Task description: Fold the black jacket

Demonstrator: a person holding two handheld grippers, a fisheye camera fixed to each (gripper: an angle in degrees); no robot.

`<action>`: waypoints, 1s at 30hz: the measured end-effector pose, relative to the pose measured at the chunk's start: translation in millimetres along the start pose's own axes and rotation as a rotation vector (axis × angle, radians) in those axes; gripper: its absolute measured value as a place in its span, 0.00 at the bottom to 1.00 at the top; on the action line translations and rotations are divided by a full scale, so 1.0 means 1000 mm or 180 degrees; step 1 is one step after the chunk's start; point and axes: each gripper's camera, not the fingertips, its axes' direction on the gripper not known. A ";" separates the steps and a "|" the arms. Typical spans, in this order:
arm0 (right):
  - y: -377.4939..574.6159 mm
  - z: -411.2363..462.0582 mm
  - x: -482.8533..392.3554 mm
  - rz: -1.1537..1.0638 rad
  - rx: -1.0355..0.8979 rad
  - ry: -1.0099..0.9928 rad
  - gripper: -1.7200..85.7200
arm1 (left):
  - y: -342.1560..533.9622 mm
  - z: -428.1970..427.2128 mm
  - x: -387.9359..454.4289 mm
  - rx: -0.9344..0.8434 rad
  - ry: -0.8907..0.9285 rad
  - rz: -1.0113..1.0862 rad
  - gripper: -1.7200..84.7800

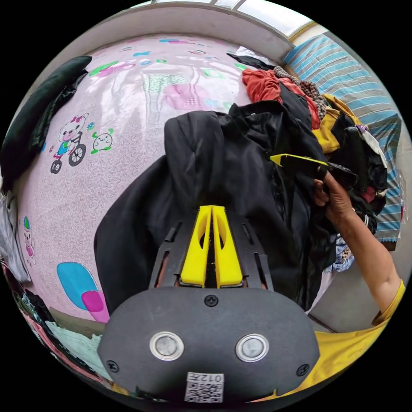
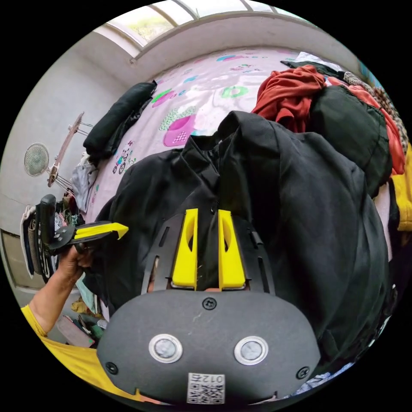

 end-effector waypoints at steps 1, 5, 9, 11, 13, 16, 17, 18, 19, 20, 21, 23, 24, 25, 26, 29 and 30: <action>-0.001 0.002 -0.001 0.0003 0.0010 0.0011 0.05 | -0.003 0.001 -0.006 -0.0024 -0.0082 -0.0044 0.03; -0.024 0.009 -0.012 -0.0174 0.0067 0.0024 0.03 | -0.003 -0.005 -0.040 0.0023 -0.0026 -0.0281 0.02; -0.066 0.009 -0.023 -0.0346 0.0061 0.0155 0.03 | 0.003 -0.015 -0.074 0.0162 0.0140 -0.0548 0.02; -0.078 0.012 -0.024 -0.0356 -0.0007 0.0096 0.04 | 0.007 -0.019 -0.091 0.0230 0.0331 -0.0648 0.02; -0.082 0.019 -0.027 -0.0435 -0.0138 0.0037 0.06 | 0.009 -0.022 -0.097 0.0235 0.0509 -0.0648 0.02; -0.076 0.039 -0.022 -0.0381 -0.0337 0.0119 0.11 | 0.006 -0.036 -0.088 0.0414 0.0712 -0.0366 0.02; -0.071 0.047 -0.018 -0.0339 -0.0382 0.0084 0.11 | 0.002 -0.040 -0.081 0.0444 0.0722 -0.0231 0.02; -0.066 0.055 -0.014 -0.0307 -0.0403 -0.0021 0.11 | -0.001 -0.041 -0.078 0.0443 0.0713 -0.0175 0.02; -0.064 0.059 -0.012 -0.0290 -0.0414 -0.0090 0.10 | -0.007 -0.042 -0.073 0.0431 0.0657 -0.0101 0.02; -0.060 0.065 -0.008 -0.0272 -0.0385 -0.0226 0.08 | -0.013 -0.041 -0.070 0.0417 0.0580 -0.0082 0.02; -0.057 0.065 -0.007 -0.0235 -0.0270 -0.0222 0.06 | -0.016 -0.039 -0.070 0.0402 0.0548 -0.0087 0.02; -0.057 0.063 -0.010 -0.0306 -0.0121 -0.0158 0.04 | -0.026 -0.031 -0.074 0.0324 0.0510 -0.0180 0.02; -0.063 0.062 -0.015 -0.0382 -0.0119 -0.0131 0.04 | -0.028 -0.029 -0.076 0.0309 0.0521 -0.0219 0.02; -0.067 0.061 -0.018 -0.0425 -0.0125 -0.0101 0.03 | -0.031 -0.026 -0.081 0.0292 0.0551 -0.0289 0.02; -0.078 0.059 -0.024 -0.0529 -0.0139 -0.0016 0.03 | -0.033 -0.024 -0.087 0.0284 0.0554 -0.0389 0.02; -0.105 0.051 -0.043 -0.0892 -0.0148 0.0173 0.03 | -0.032 -0.024 -0.102 0.0307 0.0501 -0.0627 0.02; -0.114 0.049 -0.050 -0.1043 -0.0181 0.0278 0.03 | -0.032 -0.024 -0.105 0.0312 0.0462 -0.0663 0.02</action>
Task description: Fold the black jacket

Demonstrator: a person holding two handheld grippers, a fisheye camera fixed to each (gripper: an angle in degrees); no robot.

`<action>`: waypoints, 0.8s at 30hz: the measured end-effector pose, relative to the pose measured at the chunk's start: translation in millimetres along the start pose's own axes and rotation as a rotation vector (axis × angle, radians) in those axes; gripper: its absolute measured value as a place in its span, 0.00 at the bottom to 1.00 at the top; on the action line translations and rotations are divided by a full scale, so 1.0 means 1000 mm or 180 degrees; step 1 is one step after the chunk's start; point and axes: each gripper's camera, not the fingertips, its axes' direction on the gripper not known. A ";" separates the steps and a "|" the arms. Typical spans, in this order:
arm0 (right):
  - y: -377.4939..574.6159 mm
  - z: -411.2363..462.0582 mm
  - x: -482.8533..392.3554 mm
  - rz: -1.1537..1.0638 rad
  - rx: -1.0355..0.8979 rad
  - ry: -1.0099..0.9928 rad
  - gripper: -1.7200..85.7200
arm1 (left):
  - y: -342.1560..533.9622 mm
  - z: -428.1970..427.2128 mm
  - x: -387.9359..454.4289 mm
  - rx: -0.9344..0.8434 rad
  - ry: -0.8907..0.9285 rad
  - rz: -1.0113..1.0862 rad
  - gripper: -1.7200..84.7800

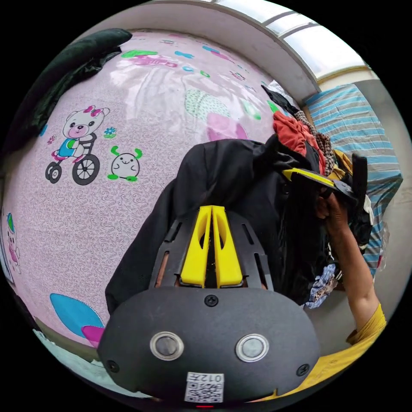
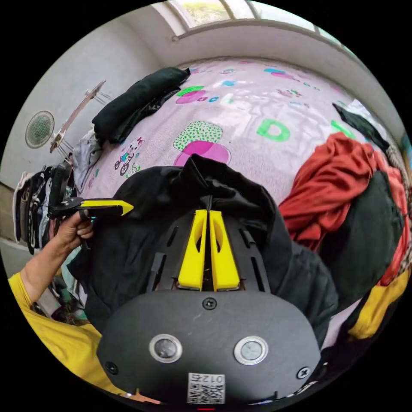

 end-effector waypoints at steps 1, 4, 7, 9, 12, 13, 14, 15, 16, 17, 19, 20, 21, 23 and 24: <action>-0.005 -0.001 -0.002 -0.0071 -0.0019 0.0054 0.03 | 0.000 -0.001 -0.005 0.0015 -0.0083 -0.0054 0.02; -0.018 0.011 -0.013 -0.0383 -0.0225 0.0276 0.03 | -0.001 0.001 -0.017 -0.0038 -0.0174 -0.0107 0.03; -0.020 0.047 -0.006 -0.0201 -0.0845 0.0551 0.04 | 0.001 0.004 -0.024 -0.0093 0.0010 -0.0164 0.03; -0.005 0.039 -0.001 0.0058 -0.0617 0.0566 0.05 | 0.005 0.000 -0.022 -0.0086 -0.0016 -0.0155 0.03; 0.035 -0.001 0.001 0.0394 -0.0021 0.0436 0.06 | 0.024 -0.024 -0.005 0.0209 -0.0236 -0.0011 0.02; 0.047 -0.011 -0.002 0.0430 0.0106 0.0456 0.05 | 0.037 -0.039 0.006 0.0356 -0.0297 0.0116 0.02; 0.075 -0.028 -0.009 0.0478 0.0296 0.0477 0.05 | 0.056 -0.054 0.019 0.0507 -0.0343 0.0286 0.02; 0.107 -0.042 -0.018 0.0477 0.0408 0.0383 0.04 | 0.066 -0.061 0.025 0.0555 -0.0359 0.0365 0.02; 0.125 -0.048 -0.024 0.0460 0.0426 0.0291 0.04 | 0.091 -0.073 0.038 0.0592 -0.0367 0.0542 0.02; 0.164 -0.056 -0.036 0.0458 0.0413 0.0105 0.04 | 0.120 -0.081 0.049 0.0572 -0.0362 0.0701 0.02; 0.227 -0.063 -0.059 0.0495 0.0364 -0.0073 0.04 | 0.169 -0.084 0.062 0.0369 -0.0335 0.0882 0.02; 0.270 -0.065 -0.077 0.0526 0.0281 -0.0179 0.04 | 0.204 -0.081 0.067 0.0171 -0.0325 0.0934 0.02; 0.312 -0.066 -0.096 0.0590 0.0208 -0.0282 0.04 | 0.222 -0.080 0.069 0.0090 -0.0332 0.0960 0.02; 0.371 -0.066 -0.120 0.0777 0.0112 -0.0444 0.04 | 0.292 -0.073 0.069 -0.0211 -0.0445 0.0898 0.02; 0.406 -0.065 -0.136 0.0881 0.0072 -0.0615 0.04 | 0.308 -0.071 0.068 -0.0280 -0.0458 0.0852 0.02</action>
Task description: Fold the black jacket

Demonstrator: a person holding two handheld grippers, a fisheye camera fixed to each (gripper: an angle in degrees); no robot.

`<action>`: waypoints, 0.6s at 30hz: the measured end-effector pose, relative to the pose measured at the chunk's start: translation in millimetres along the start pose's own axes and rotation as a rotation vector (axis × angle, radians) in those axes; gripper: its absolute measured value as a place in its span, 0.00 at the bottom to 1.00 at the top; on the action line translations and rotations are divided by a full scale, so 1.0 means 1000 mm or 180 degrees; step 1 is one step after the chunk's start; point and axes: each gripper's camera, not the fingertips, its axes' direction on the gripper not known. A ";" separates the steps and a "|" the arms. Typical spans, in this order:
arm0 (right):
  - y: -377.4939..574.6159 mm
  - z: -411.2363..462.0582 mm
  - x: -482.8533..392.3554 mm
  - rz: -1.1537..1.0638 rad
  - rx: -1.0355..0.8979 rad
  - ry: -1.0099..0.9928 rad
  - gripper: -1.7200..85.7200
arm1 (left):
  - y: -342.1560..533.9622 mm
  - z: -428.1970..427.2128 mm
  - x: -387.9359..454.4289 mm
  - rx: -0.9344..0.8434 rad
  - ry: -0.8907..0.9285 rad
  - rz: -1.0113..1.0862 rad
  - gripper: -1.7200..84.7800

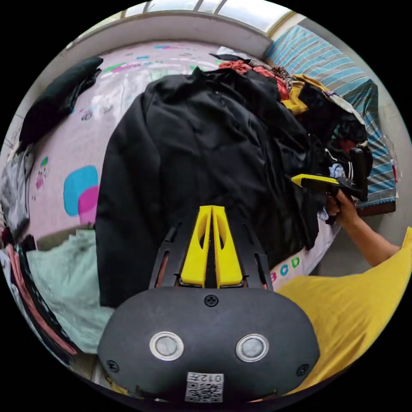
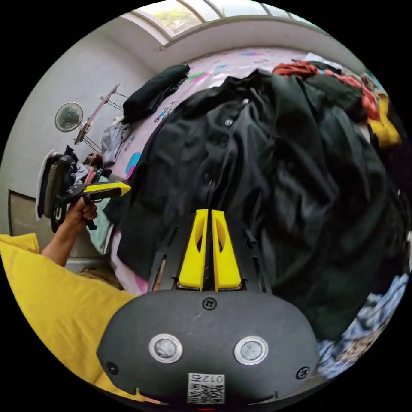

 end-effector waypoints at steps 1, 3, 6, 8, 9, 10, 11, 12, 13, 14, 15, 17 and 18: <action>0.017 0.002 -0.003 0.0024 -0.0040 -0.0087 0.04 | 0.029 0.005 0.004 -0.0111 0.0032 -0.0085 0.02; 0.071 0.011 -0.016 0.0133 -0.0174 -0.0195 0.03 | 0.066 0.011 0.005 -0.0243 0.0160 -0.0237 0.02; 0.101 0.030 -0.031 0.0080 -0.0336 -0.0098 0.03 | 0.105 0.021 0.007 -0.0399 0.0265 -0.0243 0.02; 0.106 0.045 -0.034 0.0064 -0.0432 0.0185 0.03 | 0.120 0.036 0.007 -0.0615 0.0092 -0.0175 0.02; 0.106 0.053 -0.032 0.0094 -0.0516 0.0323 0.03 | 0.122 0.040 0.005 -0.0668 0.0055 -0.0169 0.02; 0.106 0.057 -0.030 0.0128 -0.0551 0.0374 0.03 | 0.127 0.046 0.003 -0.0722 0.0019 -0.0123 0.02; 0.107 0.060 -0.028 0.0178 -0.0597 0.0464 0.02 | 0.131 0.050 0.000 -0.0774 -0.0011 -0.0124 0.02; 0.108 0.060 -0.028 0.0187 -0.0631 0.0549 0.02 | 0.133 0.050 -0.002 -0.0767 0.0025 -0.0110 0.02; 0.109 0.059 -0.028 0.0176 -0.0626 0.0568 0.02 | 0.137 0.050 -0.006 -0.0733 0.0115 -0.0083 0.02; 0.110 0.057 -0.028 0.0183 -0.0652 0.0647 0.02 | 0.141 0.050 -0.009 -0.0712 0.0181 -0.0060 0.02; 0.112 0.056 -0.030 0.0196 -0.0665 0.0697 0.02 | 0.143 0.050 -0.011 -0.0699 0.0212 -0.0052 0.02; 0.113 0.052 -0.029 0.0333 -0.0681 0.0712 0.02 | 0.151 0.048 -0.017 -0.0644 0.0319 -0.0076 0.02; 0.116 0.048 -0.026 0.0480 -0.0700 0.0684 0.02 | 0.154 0.046 -0.018 -0.0628 0.0315 -0.0092 0.03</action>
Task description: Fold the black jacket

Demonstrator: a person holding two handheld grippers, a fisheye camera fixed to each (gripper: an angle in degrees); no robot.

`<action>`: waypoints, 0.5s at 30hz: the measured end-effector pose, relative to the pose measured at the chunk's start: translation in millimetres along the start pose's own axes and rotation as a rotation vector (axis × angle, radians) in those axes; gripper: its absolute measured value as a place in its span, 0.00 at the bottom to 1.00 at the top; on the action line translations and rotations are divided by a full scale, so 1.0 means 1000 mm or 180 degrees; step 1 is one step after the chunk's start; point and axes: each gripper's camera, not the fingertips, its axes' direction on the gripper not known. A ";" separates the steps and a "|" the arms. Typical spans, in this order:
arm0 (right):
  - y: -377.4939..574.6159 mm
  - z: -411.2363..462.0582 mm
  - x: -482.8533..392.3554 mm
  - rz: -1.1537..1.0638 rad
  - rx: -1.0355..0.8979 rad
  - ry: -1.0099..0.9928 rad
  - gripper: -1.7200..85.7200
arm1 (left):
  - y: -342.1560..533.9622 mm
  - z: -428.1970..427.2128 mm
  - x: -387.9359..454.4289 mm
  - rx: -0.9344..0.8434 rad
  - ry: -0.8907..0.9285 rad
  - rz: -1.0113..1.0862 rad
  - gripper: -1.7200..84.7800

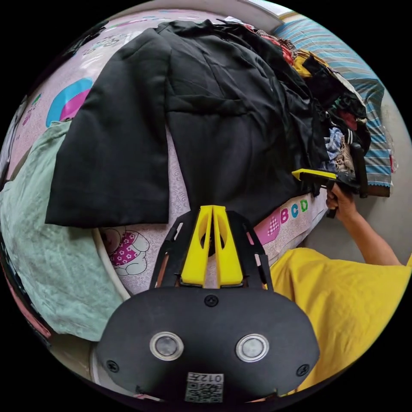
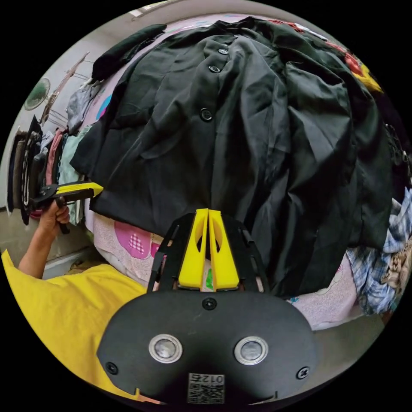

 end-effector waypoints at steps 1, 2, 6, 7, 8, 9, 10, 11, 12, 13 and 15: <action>0.003 -0.003 0.002 0.0093 -0.0002 -0.0010 0.02 | 0.007 -0.006 -0.002 0.0061 -0.0055 -0.0066 0.03; 0.012 -0.012 0.008 0.0261 0.0078 -0.0042 0.02 | 0.017 -0.012 -0.006 0.0108 -0.0063 -0.0158 0.03; 0.069 -0.059 0.036 0.0651 0.0570 -0.0414 0.03 | 0.051 -0.020 -0.028 0.0164 0.0296 -0.0529 0.05; 0.078 -0.064 0.041 0.0692 0.0604 -0.0412 0.03 | 0.060 -0.016 -0.035 0.0102 0.0377 -0.0641 0.06; 0.095 -0.075 0.053 0.0753 0.0652 -0.0378 0.04 | 0.068 -0.011 -0.039 0.0067 0.0477 -0.0706 0.07; 0.111 -0.085 0.066 0.0803 0.0668 -0.0322 0.04 | 0.072 -0.008 -0.040 0.0067 0.0530 -0.0729 0.08; 0.118 -0.089 0.074 0.0834 0.0663 -0.0289 0.05 | 0.079 -0.003 -0.042 0.0081 0.0654 -0.0768 0.09; 0.130 -0.098 0.092 0.0896 0.0647 -0.0225 0.06 | 0.084 0.001 -0.041 0.0110 0.0769 -0.0798 0.10; 0.141 -0.107 0.112 0.0963 0.0631 -0.0173 0.07 | 0.086 0.003 -0.041 0.0128 0.0823 -0.0812 0.10; 0.145 -0.111 0.123 0.0995 0.0619 -0.0157 0.07 | 0.091 0.006 -0.039 0.0193 0.0862 -0.0857 0.11; 0.157 -0.123 0.168 0.1075 0.0548 -0.0210 0.10 | 0.099 0.008 -0.035 0.0253 0.0802 -0.0903 0.12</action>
